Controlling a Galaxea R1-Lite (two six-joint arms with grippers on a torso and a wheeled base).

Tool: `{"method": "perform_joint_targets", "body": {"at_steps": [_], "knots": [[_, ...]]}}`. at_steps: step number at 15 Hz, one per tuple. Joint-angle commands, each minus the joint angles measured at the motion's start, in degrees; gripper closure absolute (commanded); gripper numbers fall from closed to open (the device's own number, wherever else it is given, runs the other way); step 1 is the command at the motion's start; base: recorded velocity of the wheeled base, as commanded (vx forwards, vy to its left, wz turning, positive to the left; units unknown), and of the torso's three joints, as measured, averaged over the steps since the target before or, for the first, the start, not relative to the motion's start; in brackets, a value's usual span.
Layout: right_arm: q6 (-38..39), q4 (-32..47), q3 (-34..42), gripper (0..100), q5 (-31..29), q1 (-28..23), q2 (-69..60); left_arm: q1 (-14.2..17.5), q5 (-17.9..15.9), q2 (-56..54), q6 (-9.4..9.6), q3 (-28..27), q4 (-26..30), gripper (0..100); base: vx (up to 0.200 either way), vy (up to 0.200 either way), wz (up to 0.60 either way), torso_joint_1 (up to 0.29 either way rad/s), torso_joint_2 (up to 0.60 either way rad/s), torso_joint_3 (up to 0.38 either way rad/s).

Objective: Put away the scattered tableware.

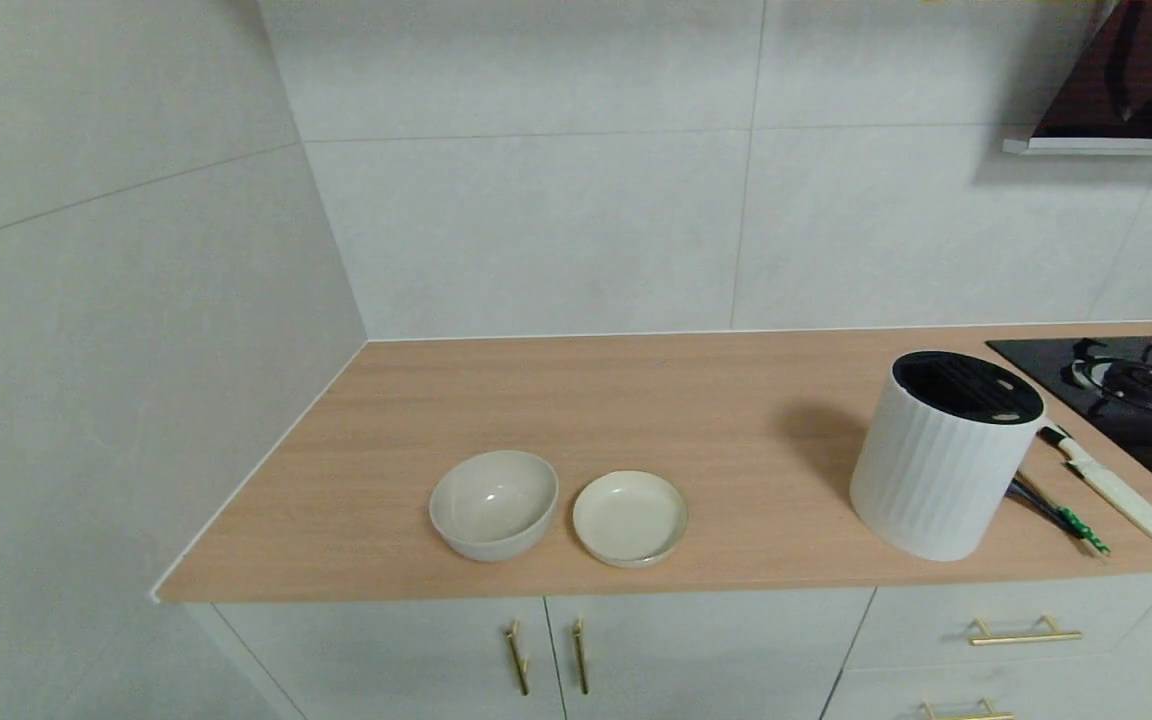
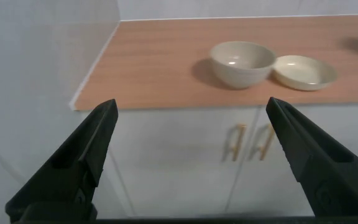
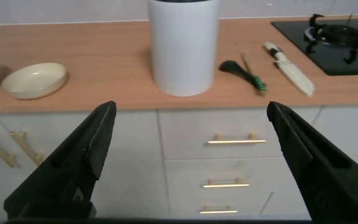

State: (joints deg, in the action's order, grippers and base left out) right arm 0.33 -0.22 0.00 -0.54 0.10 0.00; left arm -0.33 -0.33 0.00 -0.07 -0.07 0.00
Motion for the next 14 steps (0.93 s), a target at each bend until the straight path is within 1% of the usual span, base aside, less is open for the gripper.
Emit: {"method": "perform_joint_targets", "body": {"at_steps": [1, 4, 14], "knots": [[0.0, 0.0, 0.0, 0, 0.0, 0.0, 0.0, 0.0, 0.0, 0.0, -0.01, 0.0, 0.0, 0, 0.0, 0.2, 0.0, 0.007, 0.0, 0.002], [0.0, 0.0, 0.0, 0, 0.0, 0.0, 0.0, 0.0, 0.0, 0.0, -0.01, 0.0, 0.0, 0, 0.0, 0.2, 0.0, 0.001, 0.0, 0.002], [0.0, 0.0, 0.0, 0, 0.0, 0.0, 0.0, 0.0, 0.0, 0.0, -0.01, 0.0, 0.0, 0, 0.0, 0.0, 0.0, 0.0, 0.0, 0.0]]}}
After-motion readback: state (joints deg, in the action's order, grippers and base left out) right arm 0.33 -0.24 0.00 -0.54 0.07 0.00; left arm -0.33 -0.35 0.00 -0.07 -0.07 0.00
